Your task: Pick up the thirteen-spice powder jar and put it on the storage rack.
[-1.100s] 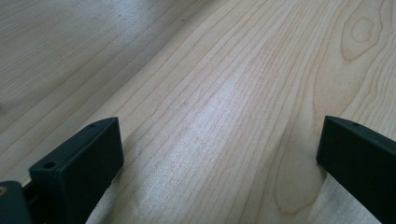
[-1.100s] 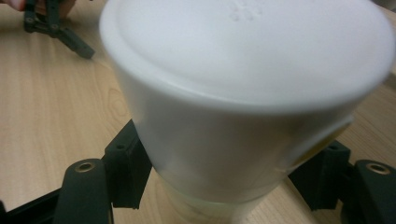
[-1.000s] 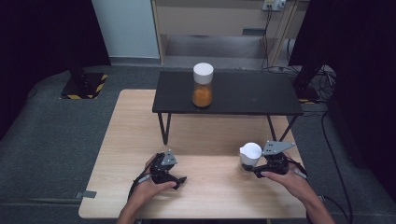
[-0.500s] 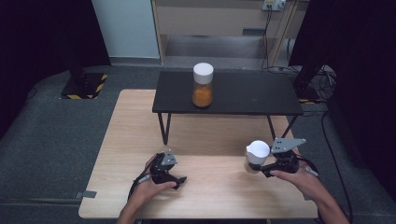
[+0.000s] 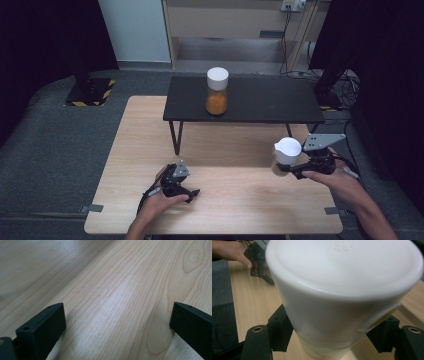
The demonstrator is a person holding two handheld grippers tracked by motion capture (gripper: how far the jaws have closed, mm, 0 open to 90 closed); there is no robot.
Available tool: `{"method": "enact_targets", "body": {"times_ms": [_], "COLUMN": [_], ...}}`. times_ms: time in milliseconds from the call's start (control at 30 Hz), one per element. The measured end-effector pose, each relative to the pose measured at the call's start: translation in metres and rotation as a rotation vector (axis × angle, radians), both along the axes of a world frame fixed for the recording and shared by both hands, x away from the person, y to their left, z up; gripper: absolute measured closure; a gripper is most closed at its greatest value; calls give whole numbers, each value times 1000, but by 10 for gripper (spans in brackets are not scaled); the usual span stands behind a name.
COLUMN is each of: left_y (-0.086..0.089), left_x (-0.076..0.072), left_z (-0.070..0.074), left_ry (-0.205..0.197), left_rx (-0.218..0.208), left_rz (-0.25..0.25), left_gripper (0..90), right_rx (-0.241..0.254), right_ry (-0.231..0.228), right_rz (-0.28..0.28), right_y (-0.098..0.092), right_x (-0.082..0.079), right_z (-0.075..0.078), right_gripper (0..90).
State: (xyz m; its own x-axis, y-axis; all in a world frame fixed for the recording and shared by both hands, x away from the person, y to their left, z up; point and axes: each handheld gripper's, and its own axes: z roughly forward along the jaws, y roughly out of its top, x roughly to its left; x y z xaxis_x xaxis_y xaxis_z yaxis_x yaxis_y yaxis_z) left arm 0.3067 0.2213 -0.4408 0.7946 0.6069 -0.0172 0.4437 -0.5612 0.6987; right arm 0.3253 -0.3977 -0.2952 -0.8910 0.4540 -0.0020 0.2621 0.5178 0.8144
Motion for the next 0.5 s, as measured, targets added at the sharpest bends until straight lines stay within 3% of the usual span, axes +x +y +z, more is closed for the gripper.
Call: {"method": "enact_targets", "body": {"times_ms": [500], "left_y": [0], "left_x": [0], "left_z": [0], "left_ry": [0], "left_rx": [0], "left_rz": [1], "left_gripper": [0], "right_rx": [1], "right_ry": [-23], "right_rz": [-9], "right_y": [1], "right_x": [10], "right_z": [76], "right_gripper": [315]}}
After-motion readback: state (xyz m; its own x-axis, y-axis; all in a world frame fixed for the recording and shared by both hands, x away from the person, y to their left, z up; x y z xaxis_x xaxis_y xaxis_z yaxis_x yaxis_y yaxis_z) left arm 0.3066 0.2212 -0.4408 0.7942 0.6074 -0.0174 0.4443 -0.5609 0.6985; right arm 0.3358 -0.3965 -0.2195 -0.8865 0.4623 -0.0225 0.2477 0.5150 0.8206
